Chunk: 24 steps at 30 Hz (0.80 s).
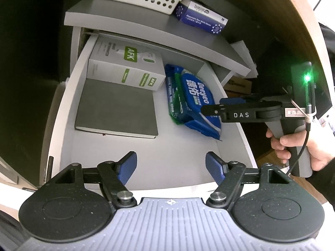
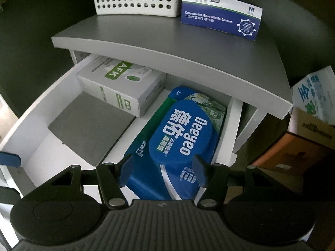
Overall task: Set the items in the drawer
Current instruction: 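Withdraw both tools up and out of the open drawer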
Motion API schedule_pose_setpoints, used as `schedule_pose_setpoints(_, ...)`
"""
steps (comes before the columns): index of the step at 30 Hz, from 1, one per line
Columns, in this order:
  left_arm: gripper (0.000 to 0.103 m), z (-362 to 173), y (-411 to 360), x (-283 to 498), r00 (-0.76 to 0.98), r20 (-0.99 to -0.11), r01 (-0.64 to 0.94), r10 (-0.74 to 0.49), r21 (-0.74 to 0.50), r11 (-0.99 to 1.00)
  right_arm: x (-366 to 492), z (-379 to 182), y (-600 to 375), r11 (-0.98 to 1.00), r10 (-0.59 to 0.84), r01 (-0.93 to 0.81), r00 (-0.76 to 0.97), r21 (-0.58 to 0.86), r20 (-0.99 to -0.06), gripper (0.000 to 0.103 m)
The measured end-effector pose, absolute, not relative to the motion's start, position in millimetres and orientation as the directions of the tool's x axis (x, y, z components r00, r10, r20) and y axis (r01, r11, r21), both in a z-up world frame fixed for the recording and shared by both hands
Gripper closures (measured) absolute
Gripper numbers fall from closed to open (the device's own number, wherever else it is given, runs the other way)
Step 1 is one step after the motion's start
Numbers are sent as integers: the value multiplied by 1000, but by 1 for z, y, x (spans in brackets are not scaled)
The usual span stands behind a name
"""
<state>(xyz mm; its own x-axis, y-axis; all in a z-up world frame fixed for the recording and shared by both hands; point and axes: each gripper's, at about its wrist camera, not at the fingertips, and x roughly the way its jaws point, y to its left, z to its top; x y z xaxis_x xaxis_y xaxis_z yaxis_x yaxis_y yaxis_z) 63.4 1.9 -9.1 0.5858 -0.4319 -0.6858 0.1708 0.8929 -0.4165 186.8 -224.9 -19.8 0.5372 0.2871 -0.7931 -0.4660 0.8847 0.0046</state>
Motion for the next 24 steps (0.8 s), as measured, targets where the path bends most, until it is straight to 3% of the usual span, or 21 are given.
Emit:
schedule_pose_setpoints(7,28,-9,3,64,591,-683,174,-430,-413,894,196,-24,-229,915,309,-393,532,93,-789,35)
schedule_pose_setpoints(18,25,14,-2,61,640,-642,220,-423,-374,901,175,-3,-225,910,334,-403,575,96,-747,35)
schedule_pose_setpoints(24,23,29,-6,46,665,-616,252,-423,-348,903,141,23,-233,909,354,-406,624,99,-697,30)
